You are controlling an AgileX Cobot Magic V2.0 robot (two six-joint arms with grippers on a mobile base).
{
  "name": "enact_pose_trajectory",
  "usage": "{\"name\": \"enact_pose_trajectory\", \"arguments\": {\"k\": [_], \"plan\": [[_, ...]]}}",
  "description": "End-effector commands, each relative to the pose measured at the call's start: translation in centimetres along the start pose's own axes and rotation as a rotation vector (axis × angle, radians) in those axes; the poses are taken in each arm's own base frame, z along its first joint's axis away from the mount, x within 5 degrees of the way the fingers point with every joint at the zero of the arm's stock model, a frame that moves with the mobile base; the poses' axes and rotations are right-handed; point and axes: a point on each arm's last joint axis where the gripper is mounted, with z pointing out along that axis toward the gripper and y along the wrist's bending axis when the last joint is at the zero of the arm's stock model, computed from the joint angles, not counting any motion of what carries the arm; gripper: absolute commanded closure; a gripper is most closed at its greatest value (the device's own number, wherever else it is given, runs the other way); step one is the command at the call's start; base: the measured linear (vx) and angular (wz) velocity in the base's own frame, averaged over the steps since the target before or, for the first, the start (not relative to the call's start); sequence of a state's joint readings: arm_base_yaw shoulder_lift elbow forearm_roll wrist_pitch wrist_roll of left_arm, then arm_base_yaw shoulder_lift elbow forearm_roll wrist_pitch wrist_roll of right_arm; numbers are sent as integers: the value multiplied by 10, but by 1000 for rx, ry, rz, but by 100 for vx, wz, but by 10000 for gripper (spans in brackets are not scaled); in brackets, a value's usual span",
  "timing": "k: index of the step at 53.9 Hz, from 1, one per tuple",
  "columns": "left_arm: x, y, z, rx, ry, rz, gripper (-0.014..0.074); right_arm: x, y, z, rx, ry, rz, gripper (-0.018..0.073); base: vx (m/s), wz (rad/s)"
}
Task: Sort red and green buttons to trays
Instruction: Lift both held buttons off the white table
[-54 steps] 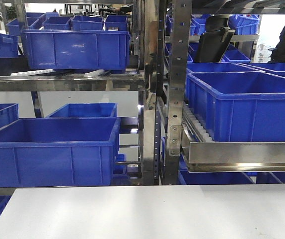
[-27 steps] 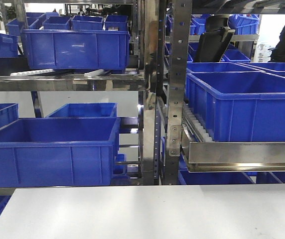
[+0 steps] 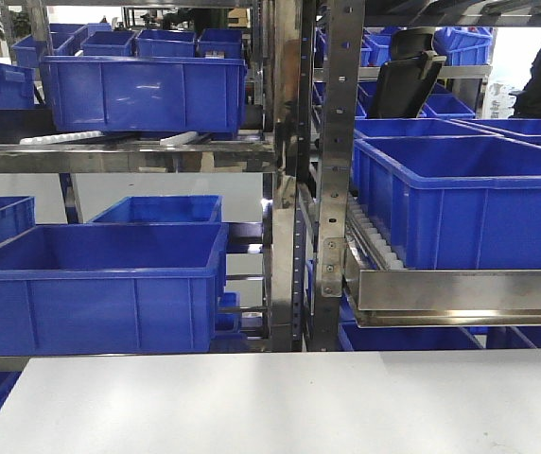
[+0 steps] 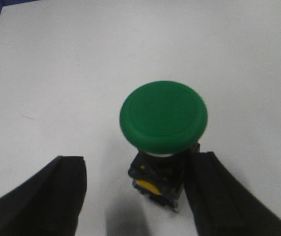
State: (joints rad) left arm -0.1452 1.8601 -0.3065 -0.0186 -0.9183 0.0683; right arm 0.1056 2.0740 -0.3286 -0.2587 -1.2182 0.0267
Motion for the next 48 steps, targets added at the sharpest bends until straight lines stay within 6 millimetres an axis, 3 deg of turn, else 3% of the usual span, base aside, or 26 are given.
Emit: {"name": "enact_pose_trajectory", "arguments": {"k": [1,15,22,29,37,48], "plan": [[-22,0,6,3,-131,-3,62,-18,-2,-4,20,-147,-17,573,0,0],[-27,-5,27,53,-136,34,64,-18,-2,-4,19,-147,-17,573,0,0],[-23,-5,32,55,-124,19,112,-18,-2,-4,19,-147,-17,573,0,0],[-24,-5,32,56,-133,-5,293,-18,-2,-4,19,-147,-17,573,0,0],[-28,-6,30,71,-152,-83,589,-18,-2,-4,19,-147,-17,573,0,0],[-48,-12,17,165,-198,-142,604,-18,-2,-4,19,-147,-17,573,0,0]]}}
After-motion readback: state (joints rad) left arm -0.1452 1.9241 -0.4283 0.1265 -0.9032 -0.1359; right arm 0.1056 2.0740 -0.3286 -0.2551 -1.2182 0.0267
